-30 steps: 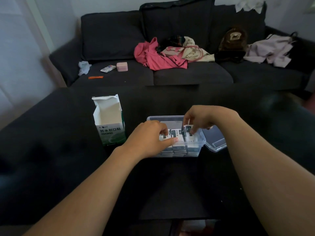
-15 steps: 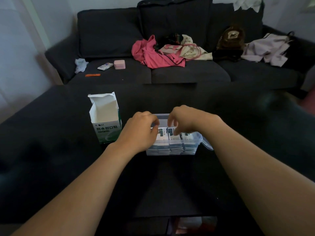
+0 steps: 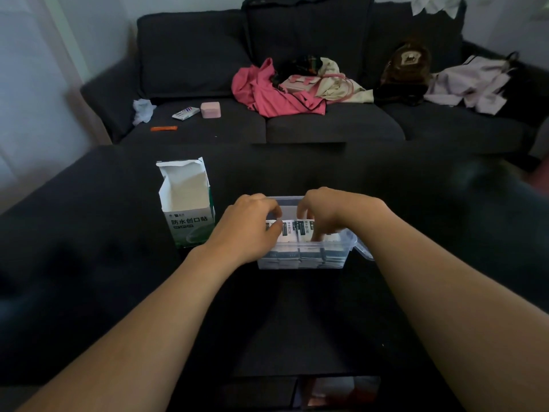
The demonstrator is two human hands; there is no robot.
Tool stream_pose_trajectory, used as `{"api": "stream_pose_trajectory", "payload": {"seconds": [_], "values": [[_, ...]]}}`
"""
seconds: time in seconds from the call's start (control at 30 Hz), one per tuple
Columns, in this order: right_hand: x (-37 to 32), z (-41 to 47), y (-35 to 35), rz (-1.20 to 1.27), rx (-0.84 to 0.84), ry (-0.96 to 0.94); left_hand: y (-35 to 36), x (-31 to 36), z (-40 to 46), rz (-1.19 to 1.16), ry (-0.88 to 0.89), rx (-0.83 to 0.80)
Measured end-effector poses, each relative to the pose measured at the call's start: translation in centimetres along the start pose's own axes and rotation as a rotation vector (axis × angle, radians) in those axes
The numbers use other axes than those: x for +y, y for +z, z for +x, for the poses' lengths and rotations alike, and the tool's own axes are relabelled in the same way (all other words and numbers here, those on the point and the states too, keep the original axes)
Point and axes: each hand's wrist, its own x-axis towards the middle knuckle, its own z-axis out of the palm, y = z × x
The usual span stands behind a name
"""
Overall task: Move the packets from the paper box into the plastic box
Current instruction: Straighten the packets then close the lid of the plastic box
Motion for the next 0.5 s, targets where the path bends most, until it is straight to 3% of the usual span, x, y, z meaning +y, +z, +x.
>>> {"api": "stream_pose_trajectory", "payload": {"seconds": [0.33,0.43,0.5], "values": [[5.4,-1.9,-2.9,0.305,0.334,0.03,0.2,-0.2,0.3,-0.054,-0.049,0.036],[8.0,-2.2,-2.4,0.311,0.52,0.307,0.1,-0.3,0.4,-0.08,-0.116,0.101],[8.9,-2.2,-1.4,0.278,0.407,0.473,0.1,-0.3,0.4,-0.077,-0.182,0.091]]}}
